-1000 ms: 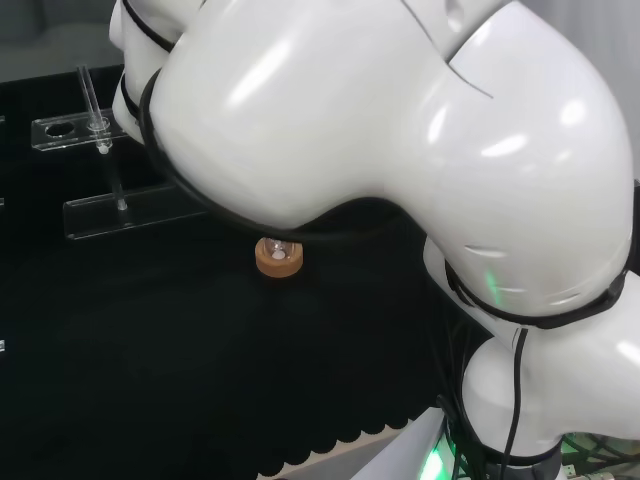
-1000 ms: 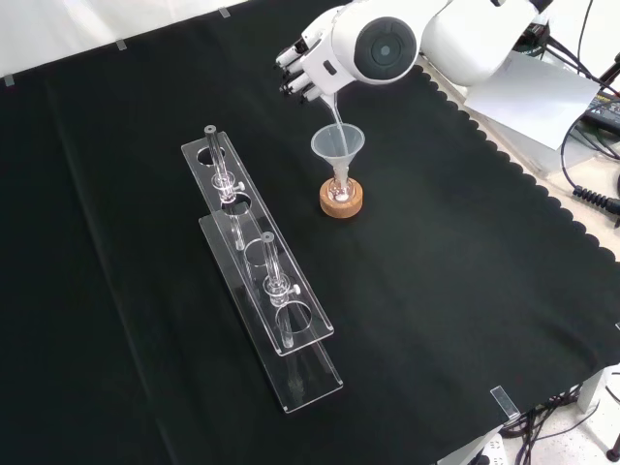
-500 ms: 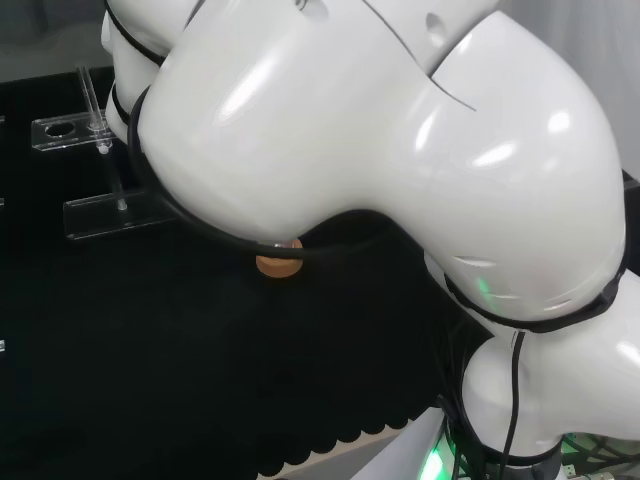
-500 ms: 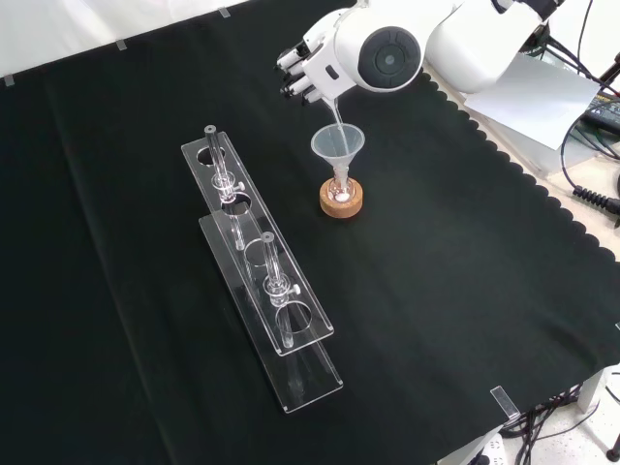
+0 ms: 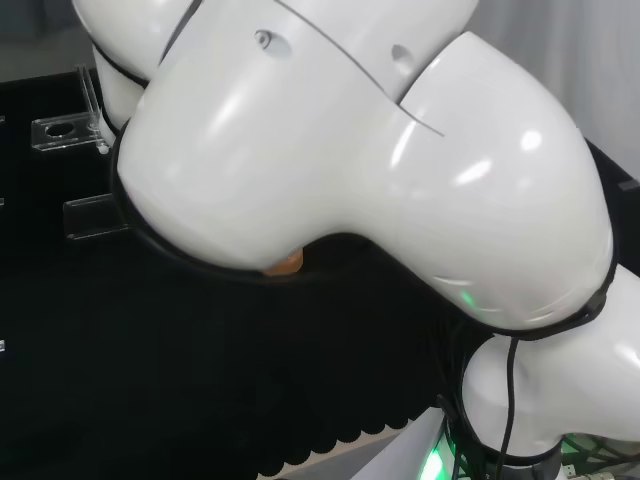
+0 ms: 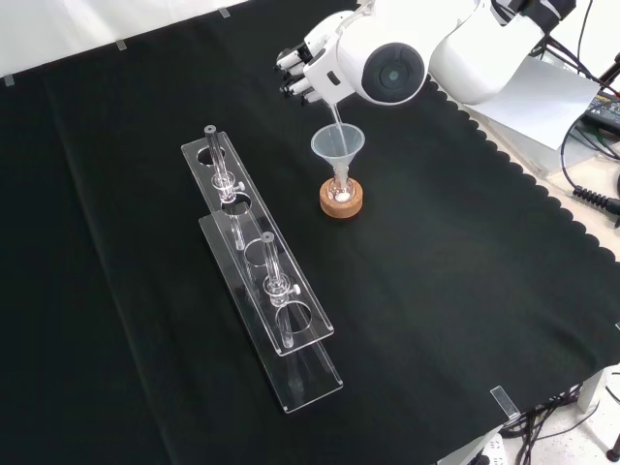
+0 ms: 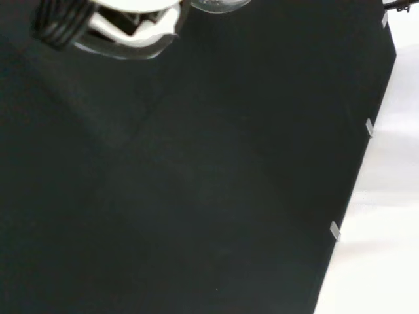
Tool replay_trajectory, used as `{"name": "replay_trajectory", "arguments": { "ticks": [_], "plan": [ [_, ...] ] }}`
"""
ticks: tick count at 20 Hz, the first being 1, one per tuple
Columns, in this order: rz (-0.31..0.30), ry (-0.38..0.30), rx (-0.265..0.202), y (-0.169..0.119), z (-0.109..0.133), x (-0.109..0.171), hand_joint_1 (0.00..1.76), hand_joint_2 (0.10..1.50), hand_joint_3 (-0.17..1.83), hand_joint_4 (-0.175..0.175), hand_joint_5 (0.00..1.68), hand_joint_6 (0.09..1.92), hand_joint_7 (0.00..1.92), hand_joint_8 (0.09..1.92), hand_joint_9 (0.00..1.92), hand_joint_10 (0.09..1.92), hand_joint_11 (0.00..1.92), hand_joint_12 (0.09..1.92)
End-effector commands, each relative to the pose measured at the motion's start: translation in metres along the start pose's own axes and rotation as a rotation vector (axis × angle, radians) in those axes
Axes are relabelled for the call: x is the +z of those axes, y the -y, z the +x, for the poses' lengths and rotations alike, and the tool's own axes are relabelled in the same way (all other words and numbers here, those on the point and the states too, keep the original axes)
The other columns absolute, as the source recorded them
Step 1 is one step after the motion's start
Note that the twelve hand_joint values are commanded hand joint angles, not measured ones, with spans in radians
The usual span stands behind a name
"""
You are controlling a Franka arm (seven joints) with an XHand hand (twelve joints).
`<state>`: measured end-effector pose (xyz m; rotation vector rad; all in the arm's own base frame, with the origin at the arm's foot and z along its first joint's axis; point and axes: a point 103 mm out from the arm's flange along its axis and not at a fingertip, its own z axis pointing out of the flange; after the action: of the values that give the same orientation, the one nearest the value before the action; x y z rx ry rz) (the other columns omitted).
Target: Pour all the NaCl from the weighing funnel into the round-bottom flask.
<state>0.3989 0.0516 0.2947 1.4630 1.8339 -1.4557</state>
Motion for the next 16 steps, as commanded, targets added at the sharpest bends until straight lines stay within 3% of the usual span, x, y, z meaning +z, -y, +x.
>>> {"name": "replay_trajectory", "arguments": {
  "ticks": [1,16],
  "plan": [
    [0.008,0.025,0.003,-0.0002,-0.0004,-0.0023,1.10,0.67,0.69,0.175,1.20,0.82,0.57,0.63,0.93,0.35,0.72,1.11],
    [0.024,0.065,-0.002,-0.0020,0.0018,-0.0097,1.10,0.67,0.69,0.175,1.20,0.81,0.57,0.63,0.93,0.35,0.72,1.11]
  ]
}}
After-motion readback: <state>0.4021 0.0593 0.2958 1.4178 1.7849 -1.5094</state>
